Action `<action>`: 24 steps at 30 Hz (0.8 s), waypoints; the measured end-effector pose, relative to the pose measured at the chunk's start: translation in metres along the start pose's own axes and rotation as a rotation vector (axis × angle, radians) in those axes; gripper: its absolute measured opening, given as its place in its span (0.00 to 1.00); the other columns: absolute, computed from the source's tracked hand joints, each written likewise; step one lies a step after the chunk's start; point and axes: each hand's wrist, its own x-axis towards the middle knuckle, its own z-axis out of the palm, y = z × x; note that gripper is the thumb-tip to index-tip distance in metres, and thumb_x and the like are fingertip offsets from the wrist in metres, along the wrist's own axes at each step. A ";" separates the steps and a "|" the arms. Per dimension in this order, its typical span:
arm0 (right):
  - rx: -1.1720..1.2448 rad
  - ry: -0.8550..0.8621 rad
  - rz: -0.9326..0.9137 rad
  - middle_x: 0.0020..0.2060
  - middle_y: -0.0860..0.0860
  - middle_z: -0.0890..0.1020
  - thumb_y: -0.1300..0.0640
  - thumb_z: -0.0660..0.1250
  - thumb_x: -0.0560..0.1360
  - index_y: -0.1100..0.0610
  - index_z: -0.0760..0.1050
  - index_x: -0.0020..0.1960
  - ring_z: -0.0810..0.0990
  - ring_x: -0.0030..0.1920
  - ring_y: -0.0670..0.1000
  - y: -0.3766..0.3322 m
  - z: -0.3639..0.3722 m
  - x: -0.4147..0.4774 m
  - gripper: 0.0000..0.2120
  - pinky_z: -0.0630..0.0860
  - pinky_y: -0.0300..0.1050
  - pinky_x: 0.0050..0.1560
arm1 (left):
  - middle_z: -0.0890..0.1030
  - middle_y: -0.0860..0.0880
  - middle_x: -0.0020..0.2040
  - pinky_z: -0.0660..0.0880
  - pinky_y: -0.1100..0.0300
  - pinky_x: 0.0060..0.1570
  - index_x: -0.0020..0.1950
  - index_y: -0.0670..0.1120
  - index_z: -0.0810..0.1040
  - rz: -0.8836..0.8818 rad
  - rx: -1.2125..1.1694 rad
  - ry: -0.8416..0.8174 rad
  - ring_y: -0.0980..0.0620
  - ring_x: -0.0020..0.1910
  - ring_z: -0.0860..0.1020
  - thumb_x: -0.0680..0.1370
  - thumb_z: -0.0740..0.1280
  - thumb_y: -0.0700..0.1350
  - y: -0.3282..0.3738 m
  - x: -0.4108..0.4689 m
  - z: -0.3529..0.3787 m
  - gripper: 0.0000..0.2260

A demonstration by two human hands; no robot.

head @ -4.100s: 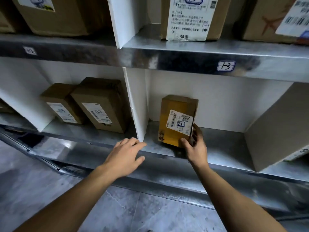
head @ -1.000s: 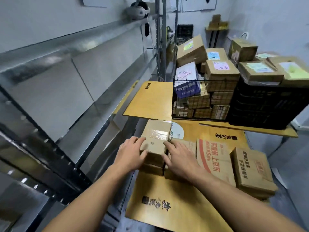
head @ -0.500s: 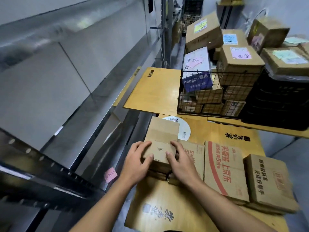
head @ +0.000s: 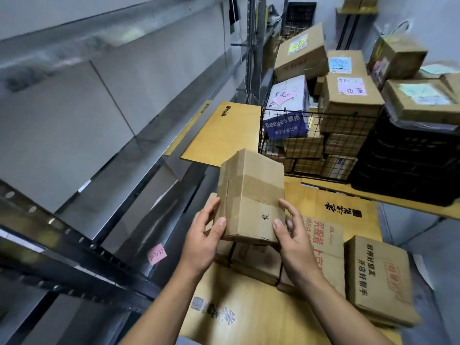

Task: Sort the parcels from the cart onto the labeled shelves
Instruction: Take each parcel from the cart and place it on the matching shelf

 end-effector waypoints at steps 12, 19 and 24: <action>-0.127 -0.199 0.070 0.62 0.35 0.74 0.46 0.66 0.75 0.42 0.64 0.70 0.73 0.57 0.24 -0.015 -0.026 -0.023 0.25 0.70 0.22 0.51 | 0.71 0.58 0.69 0.74 0.55 0.65 0.75 0.59 0.63 0.057 0.062 -0.019 0.60 0.68 0.71 0.75 0.69 0.55 0.008 -0.032 0.040 0.30; 0.376 -0.082 0.222 0.59 0.50 0.84 0.48 0.80 0.67 0.48 0.65 0.73 0.82 0.61 0.55 0.002 -0.040 -0.021 0.39 0.76 0.64 0.63 | 0.77 0.58 0.59 0.76 0.52 0.61 0.67 0.63 0.70 0.032 0.120 0.083 0.60 0.61 0.76 0.76 0.66 0.53 0.008 -0.038 0.038 0.19; 0.368 -0.128 0.217 0.47 0.37 0.86 0.68 0.58 0.82 0.51 0.66 0.69 0.85 0.48 0.47 0.008 -0.045 -0.030 0.20 0.80 0.58 0.52 | 0.71 0.62 0.63 0.72 0.56 0.64 0.66 0.66 0.72 0.047 0.244 0.067 0.63 0.65 0.71 0.71 0.65 0.66 0.002 -0.046 0.037 0.23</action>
